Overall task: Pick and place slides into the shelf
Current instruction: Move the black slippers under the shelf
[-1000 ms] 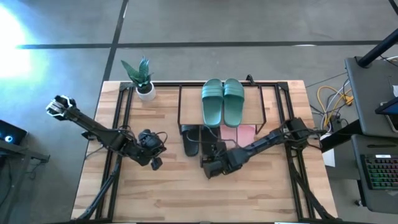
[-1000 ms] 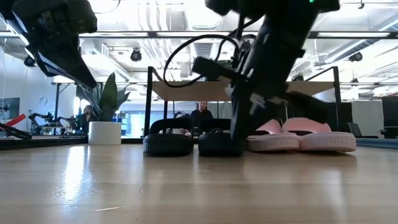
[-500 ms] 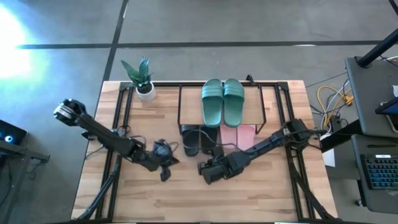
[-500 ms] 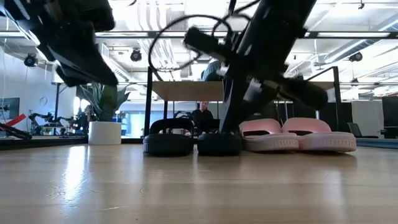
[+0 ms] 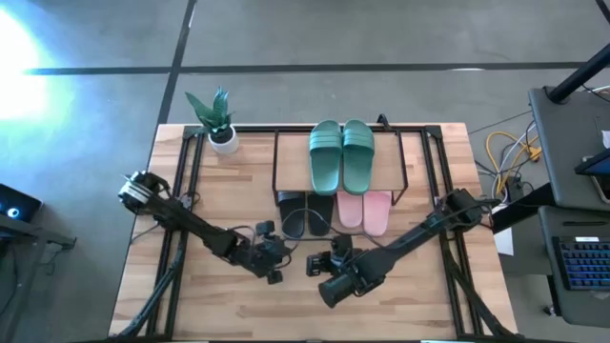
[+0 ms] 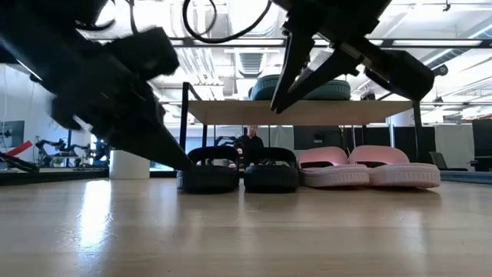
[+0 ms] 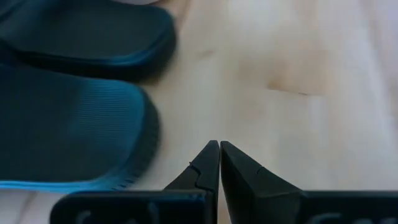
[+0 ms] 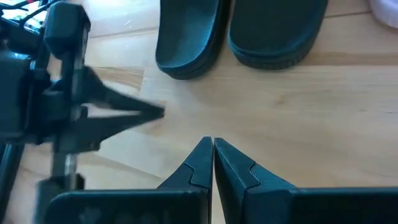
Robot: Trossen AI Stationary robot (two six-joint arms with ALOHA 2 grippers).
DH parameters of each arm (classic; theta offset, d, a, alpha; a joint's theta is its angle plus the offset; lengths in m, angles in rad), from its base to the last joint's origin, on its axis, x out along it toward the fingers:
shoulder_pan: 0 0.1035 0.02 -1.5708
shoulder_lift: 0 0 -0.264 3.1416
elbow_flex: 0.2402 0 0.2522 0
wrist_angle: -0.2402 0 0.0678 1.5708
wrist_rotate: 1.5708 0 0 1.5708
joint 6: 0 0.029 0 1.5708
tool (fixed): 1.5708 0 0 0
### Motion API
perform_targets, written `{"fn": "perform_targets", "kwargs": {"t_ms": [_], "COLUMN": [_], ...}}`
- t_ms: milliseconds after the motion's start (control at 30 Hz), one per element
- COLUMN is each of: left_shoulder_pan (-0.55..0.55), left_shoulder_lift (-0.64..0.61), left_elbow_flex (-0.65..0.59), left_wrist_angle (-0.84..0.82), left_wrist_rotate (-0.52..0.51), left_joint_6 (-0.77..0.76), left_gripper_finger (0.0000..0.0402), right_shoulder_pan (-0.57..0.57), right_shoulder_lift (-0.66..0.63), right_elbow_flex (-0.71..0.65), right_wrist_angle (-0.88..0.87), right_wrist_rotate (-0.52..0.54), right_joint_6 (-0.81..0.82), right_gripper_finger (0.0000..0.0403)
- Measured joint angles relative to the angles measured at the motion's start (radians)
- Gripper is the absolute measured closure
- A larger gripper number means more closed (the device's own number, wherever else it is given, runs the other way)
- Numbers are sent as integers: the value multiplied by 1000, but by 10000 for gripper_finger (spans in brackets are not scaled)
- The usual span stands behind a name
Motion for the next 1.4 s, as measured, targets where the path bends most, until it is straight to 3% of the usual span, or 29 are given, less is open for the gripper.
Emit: {"fn": "perform_targets", "kwargs": {"t_ms": [300,567,733,867,1067,1400], "left_shoulder_pan": [119,232,244,202,63,-132], "left_shoulder_lift": [59,55,22,-55,-282,-592], "left_elbow_flex": [5,2,-2,0,-7,-25], "left_wrist_angle": [7,5,-43,-164,-355,-540], "left_wrist_rotate": [-22,-48,-49,-34,-26,-132], "left_joint_6": [2,87,104,65,-42,-133], "left_gripper_finger": [402,402,402,402,402,402], "right_shoulder_pan": [25,32,32,33,21,-80], "right_shoulder_lift": [-1,-1,-1,-1,0,0], "right_elbow_flex": [3,3,3,3,-12,-60], "right_wrist_angle": [0,0,-7,-53,-80,-63], "right_wrist_rotate": [8,8,8,-1,-100,-202], "right_joint_6": [19,18,18,54,76,-137], "right_gripper_finger": [394,394,394,394,394,394]}}
